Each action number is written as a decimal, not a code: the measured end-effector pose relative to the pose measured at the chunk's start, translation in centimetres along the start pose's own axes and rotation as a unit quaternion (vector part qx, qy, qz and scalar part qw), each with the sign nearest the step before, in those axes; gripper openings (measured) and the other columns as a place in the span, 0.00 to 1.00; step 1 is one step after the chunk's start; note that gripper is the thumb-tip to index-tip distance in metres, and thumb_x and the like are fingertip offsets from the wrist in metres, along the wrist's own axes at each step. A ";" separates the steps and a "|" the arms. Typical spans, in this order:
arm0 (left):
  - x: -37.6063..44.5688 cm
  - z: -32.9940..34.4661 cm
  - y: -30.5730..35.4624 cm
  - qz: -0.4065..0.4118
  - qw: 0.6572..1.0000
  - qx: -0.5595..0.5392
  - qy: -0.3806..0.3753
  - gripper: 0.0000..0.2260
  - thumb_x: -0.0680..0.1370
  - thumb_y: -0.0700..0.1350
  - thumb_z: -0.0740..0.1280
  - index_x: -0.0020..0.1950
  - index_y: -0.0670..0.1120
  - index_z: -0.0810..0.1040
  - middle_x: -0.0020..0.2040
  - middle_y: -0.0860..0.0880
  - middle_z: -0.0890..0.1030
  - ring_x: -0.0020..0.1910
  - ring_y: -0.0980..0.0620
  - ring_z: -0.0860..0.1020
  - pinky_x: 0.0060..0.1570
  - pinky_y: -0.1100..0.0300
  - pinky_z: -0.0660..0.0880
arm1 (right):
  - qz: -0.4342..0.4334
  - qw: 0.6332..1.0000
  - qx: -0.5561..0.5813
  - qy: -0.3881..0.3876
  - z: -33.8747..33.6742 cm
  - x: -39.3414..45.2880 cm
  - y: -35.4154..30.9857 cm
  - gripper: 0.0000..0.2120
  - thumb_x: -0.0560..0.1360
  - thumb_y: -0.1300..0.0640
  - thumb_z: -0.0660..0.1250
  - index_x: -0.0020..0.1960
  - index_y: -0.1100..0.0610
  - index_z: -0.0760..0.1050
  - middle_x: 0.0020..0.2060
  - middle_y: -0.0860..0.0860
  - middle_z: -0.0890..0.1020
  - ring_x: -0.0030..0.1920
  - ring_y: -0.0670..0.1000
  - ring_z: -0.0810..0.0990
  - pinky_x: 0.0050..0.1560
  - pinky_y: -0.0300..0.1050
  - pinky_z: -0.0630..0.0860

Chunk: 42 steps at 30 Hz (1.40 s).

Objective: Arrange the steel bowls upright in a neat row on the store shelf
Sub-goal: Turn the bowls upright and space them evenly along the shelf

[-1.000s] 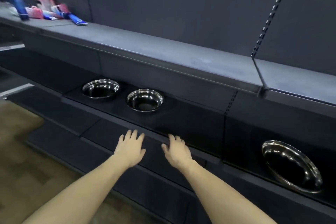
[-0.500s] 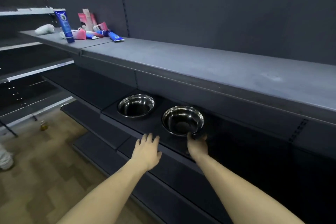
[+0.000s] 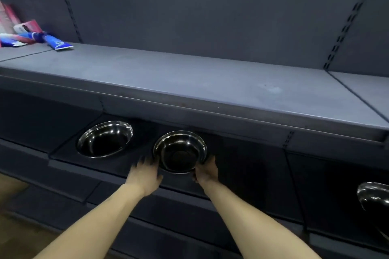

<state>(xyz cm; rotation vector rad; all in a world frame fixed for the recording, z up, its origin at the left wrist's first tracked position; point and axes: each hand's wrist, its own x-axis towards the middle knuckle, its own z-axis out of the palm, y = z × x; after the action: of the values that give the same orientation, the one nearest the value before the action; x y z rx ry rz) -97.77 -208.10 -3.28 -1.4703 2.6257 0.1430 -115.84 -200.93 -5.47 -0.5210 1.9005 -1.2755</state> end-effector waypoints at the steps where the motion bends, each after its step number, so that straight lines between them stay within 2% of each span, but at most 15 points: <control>1: 0.1 -0.1 0.3 0.016 1.000 0.001 -0.002 0.31 0.81 0.56 0.58 0.80 0.49 0.53 0.78 0.45 0.59 0.75 0.41 0.60 0.71 0.47 0.62 | 0.003 1.000 0.009 0.015 -0.6 -0.4 0.2 0.23 0.82 0.52 0.65 0.75 0.51 0.63 0.51 0.55 0.84 0.35 0.50 0.82 0.24 0.36 0.74; 6: -0.5 0.2 2.8 0.093 0.995 -0.028 0.003 0.32 0.81 0.54 0.60 0.81 0.49 0.50 0.79 0.46 0.56 0.76 0.42 0.59 0.71 0.48 0.62 | 0.002 0.994 0.054 0.093 -3.2 -2.5 2.0 0.28 0.81 0.56 0.64 0.79 0.50 0.60 0.50 0.56 0.85 0.35 0.50 0.83 0.26 0.36 0.75; 10: -1.3 1.2 5.1 0.145 0.988 -0.057 0.000 0.34 0.80 0.54 0.61 0.81 0.49 0.48 0.80 0.46 0.51 0.76 0.41 0.59 0.71 0.47 0.64 | 0.004 0.984 0.076 0.161 -5.6 -5.0 4.0 0.26 0.81 0.57 0.63 0.78 0.52 0.62 0.50 0.57 0.85 0.34 0.50 0.82 0.28 0.37 0.76; 12: -1.6 1.7 6.6 0.173 0.982 -0.070 -0.005 0.34 0.80 0.54 0.61 0.81 0.50 0.47 0.81 0.46 0.49 0.76 0.40 0.59 0.71 0.46 0.63 | 0.013 0.977 0.067 0.200 -7.2 -6.2 4.8 0.24 0.82 0.56 0.61 0.77 0.52 0.62 0.56 0.56 0.84 0.44 0.52 0.85 0.36 0.39 0.80; 14: -2.2 2.1 8.4 0.199 0.977 -0.082 -0.012 0.35 0.80 0.53 0.61 0.81 0.50 0.46 0.81 0.46 0.49 0.75 0.39 0.60 0.72 0.46 0.62 | 0.023 0.970 0.057 0.235 -9.0 -7.3 5.8 0.27 0.82 0.55 0.61 0.80 0.53 0.60 0.61 0.55 0.82 0.57 0.56 0.83 0.54 0.48 0.83; 15: -2.6 2.2 9.4 0.209 0.974 -0.086 -0.014 0.35 0.80 0.53 0.61 0.81 0.49 0.46 0.81 0.46 0.49 0.75 0.39 0.60 0.72 0.46 0.62 | 0.027 0.967 0.057 0.248 -9.9 -7.8 6.3 0.27 0.82 0.55 0.61 0.80 0.53 0.60 0.62 0.55 0.82 0.60 0.57 0.82 0.59 0.52 0.81; 17: -3.4 2.3 11.4 0.229 0.969 -0.092 -0.013 0.34 0.80 0.53 0.61 0.81 0.49 0.47 0.81 0.45 0.49 0.75 0.40 0.61 0.71 0.46 0.63 | 0.040 0.960 0.063 0.268 -11.5 -8.5 7.3 0.27 0.81 0.56 0.60 0.79 0.53 0.61 0.62 0.55 0.82 0.61 0.58 0.82 0.62 0.55 0.81; 19: -4.4 2.4 13.0 0.245 0.965 -0.095 -0.016 0.34 0.80 0.52 0.61 0.81 0.49 0.47 0.81 0.45 0.49 0.75 0.41 0.61 0.71 0.47 0.63 | 0.046 0.955 0.067 0.284 -13.2 -9.3 7.9 0.27 0.80 0.58 0.59 0.79 0.53 0.63 0.61 0.55 0.82 0.58 0.58 0.83 0.59 0.58 0.82; 22: -5.4 2.5 15.0 0.257 0.961 -0.100 -0.030 0.34 0.80 0.51 0.61 0.81 0.51 0.46 0.81 0.47 0.49 0.75 0.41 0.61 0.72 0.47 0.63 | 0.045 0.949 0.066 0.305 -15.5 -10.2 8.4 0.22 0.80 0.59 0.58 0.74 0.52 0.66 0.58 0.53 0.82 0.54 0.56 0.84 0.50 0.52 0.84; 26: -5.7 2.0 18.0 0.283 0.954 -0.085 -0.050 0.34 0.79 0.51 0.62 0.81 0.53 0.48 0.81 0.48 0.50 0.76 0.41 0.59 0.72 0.46 0.63 | 0.047 0.945 0.073 0.316 -19.0 -10.7 9.3 0.24 0.80 0.58 0.59 0.76 0.53 0.67 0.55 0.55 0.84 0.53 0.58 0.85 0.53 0.57 0.84; 29: -5.7 1.2 20.3 0.299 0.950 -0.076 -0.056 0.33 0.79 0.51 0.61 0.81 0.53 0.49 0.81 0.50 0.53 0.77 0.44 0.57 0.73 0.47 0.61 | 0.054 0.946 0.075 0.310 -22.1 -11.2 9.7 0.21 0.80 0.58 0.58 0.73 0.53 0.68 0.52 0.56 0.85 0.45 0.56 0.85 0.34 0.43 0.80; 30: -5.7 1.0 21.0 0.297 0.951 -0.068 -0.052 0.33 0.79 0.51 0.61 0.81 0.53 0.50 0.81 0.50 0.54 0.77 0.44 0.57 0.73 0.47 0.61 | 0.054 0.947 0.070 0.308 -23.2 -11.2 10.0 0.21 0.80 0.58 0.58 0.73 0.52 0.68 0.52 0.56 0.85 0.44 0.56 0.85 0.33 0.42 0.78; 34: -5.7 0.3 22.9 0.254 0.966 -0.006 -0.047 0.32 0.80 0.53 0.60 0.81 0.51 0.49 0.81 0.47 0.52 0.77 0.42 0.59 0.73 0.48 0.62 | 0.050 0.953 0.043 0.297 -26.4 -10.0 11.1 0.21 0.78 0.55 0.58 0.70 0.50 0.71 0.49 0.54 0.86 0.48 0.58 0.87 0.48 0.55 0.86; 39: -6.0 0.3 23.6 0.199 0.977 0.064 -0.037 0.32 0.81 0.53 0.59 0.81 0.50 0.49 0.81 0.45 0.52 0.76 0.41 0.59 0.72 0.47 0.62 | 0.041 0.965 0.060 0.253 -28.5 -10.0 10.2 0.16 0.82 0.56 0.59 0.70 0.53 0.70 0.46 0.57 0.86 0.30 0.51 0.85 0.34 0.47 0.85; 42: -6.3 0.3 24.1 0.174 0.980 0.082 -0.042 0.32 0.80 0.53 0.59 0.81 0.50 0.51 0.80 0.45 0.54 0.76 0.41 0.60 0.71 0.47 0.63 | 0.035 0.975 0.038 0.218 -29.2 -9.5 10.0 0.18 0.83 0.55 0.61 0.71 0.57 0.68 0.48 0.54 0.84 0.29 0.49 0.84 0.30 0.43 0.83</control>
<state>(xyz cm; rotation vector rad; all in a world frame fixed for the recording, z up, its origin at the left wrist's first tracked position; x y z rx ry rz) -115.03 -190.23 -2.10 -0.9250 2.7246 0.0202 -132.03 -173.03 -5.20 -0.1363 2.1900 -1.4992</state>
